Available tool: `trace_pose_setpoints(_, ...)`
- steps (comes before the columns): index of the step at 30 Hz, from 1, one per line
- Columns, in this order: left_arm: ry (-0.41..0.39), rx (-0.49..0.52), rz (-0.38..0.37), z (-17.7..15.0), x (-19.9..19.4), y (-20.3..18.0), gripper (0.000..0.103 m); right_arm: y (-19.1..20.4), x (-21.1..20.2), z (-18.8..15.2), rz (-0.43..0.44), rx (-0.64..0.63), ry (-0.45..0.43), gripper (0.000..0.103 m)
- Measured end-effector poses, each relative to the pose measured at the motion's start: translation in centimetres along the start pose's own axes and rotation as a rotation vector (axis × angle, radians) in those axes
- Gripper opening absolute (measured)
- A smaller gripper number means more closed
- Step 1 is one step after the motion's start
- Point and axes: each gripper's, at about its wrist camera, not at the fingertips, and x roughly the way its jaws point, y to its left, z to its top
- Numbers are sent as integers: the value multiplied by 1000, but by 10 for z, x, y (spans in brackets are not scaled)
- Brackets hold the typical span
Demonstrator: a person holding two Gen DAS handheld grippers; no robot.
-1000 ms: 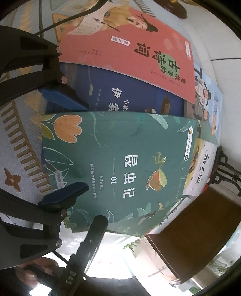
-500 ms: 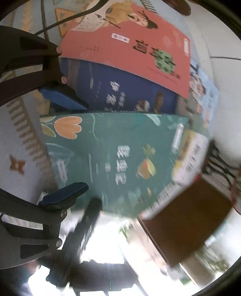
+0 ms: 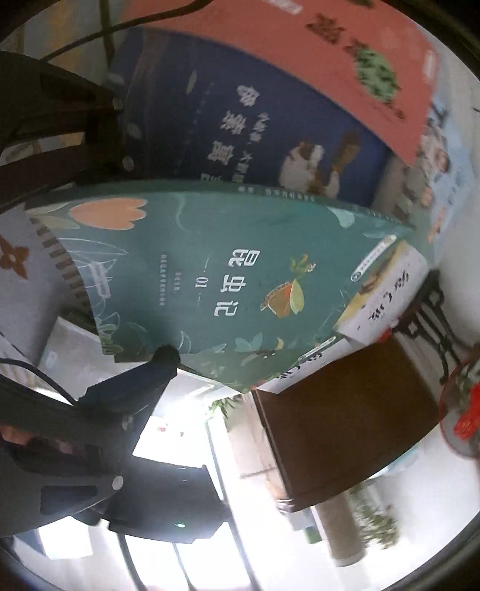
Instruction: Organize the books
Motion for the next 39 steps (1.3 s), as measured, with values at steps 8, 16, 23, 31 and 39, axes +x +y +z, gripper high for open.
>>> trace_pose_setpoints(8, 11, -174, -186, 5, -4, 11, 11, 0, -10, -1, 56, 19, 24, 54)
trace_pose_setpoints(16, 68, -376, -445, 8, -4, 14, 10, -18, -23, -14, 182, 107, 52, 63)
trace_pose_setpoints(23, 124, -437, -524, 8, 5, 9, 10, -51, -24, -14, 432, 342, 17, 65)
trace_pose_setpoints(31, 123, -231, -198, 6, 4, -11, 11, -36, -27, -9, 304, 252, -19, 34)
trace_pose_setpoints(39, 80, 147, 141, -10, 6, -64, 17, 11, -31, -24, -65, -112, -50, 32)
